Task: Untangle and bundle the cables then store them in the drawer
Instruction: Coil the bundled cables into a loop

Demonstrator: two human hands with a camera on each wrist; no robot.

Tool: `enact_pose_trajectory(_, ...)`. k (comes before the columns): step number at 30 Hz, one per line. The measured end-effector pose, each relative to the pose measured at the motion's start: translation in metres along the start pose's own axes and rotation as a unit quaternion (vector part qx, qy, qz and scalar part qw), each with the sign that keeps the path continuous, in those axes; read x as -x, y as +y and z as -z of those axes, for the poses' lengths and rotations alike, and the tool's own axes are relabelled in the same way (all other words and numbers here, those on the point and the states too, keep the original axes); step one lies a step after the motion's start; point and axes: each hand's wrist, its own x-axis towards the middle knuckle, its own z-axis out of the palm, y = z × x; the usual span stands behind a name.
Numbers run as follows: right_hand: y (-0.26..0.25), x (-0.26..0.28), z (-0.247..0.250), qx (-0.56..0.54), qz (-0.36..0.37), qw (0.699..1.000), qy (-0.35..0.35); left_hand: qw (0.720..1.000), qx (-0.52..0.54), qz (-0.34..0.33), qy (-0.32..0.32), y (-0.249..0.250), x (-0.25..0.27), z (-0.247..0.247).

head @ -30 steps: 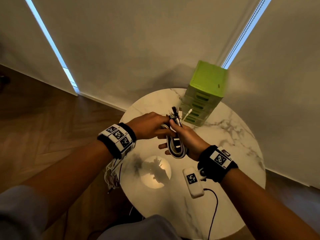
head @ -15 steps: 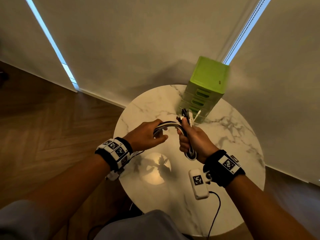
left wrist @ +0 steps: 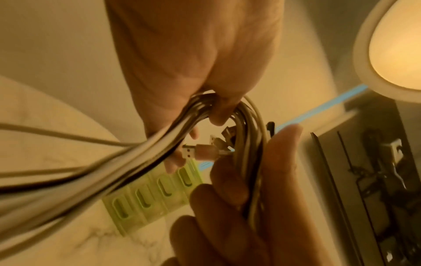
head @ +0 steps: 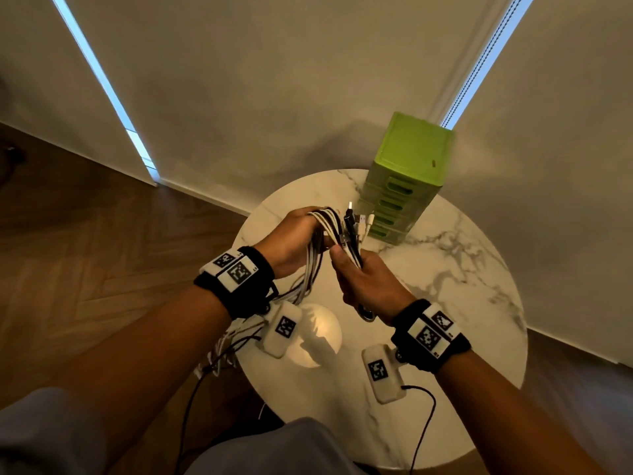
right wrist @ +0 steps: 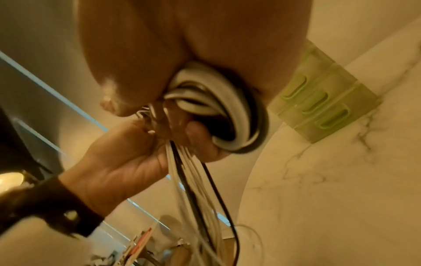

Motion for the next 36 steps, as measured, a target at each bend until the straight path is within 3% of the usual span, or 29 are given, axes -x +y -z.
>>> enact_pose_trajectory(5,0.022,-0.008,0.004,0.142,0.077,0.986,0.034,0.997,0.064,0.048,0.020,-0.003,0.002,-0.009)
enact_pose_trajectory(8,0.037,-0.014,0.002,0.161,0.107,0.978,0.081,0.997,0.050,0.047,0.041,-0.003,0.005,-0.012)
enact_pose_trajectory(15,0.037,-0.018,-0.002,0.253,0.114,0.955,0.106,0.996,0.059,0.024,0.056,0.002,0.010,-0.017)
enact_pose_trajectory(17,0.038,-0.024,-0.005,0.226,0.075,0.964,0.115,0.998,0.048,0.002,0.046,0.003,0.010,-0.016)
enact_pose_trajectory(22,0.030,-0.023,-0.016,0.044,-0.040,0.995,0.082,0.998,0.038,-0.034,0.023,0.005,0.015,-0.020)
enact_pose_trajectory(25,0.026,-0.021,-0.018,0.045,-0.047,0.996,0.056,0.998,0.041,-0.036,0.009,0.007,0.019,-0.019)
enact_pose_trajectory(32,0.022,-0.022,-0.015,-0.087,-0.013,0.995,0.037,0.998,-0.006,-0.047,-0.048,0.010,0.007,0.000)
enact_pose_trajectory(36,0.009,-0.021,-0.006,-0.158,0.007,0.985,0.065,0.986,-0.146,-0.008,-0.084,-0.018,0.015,0.036)
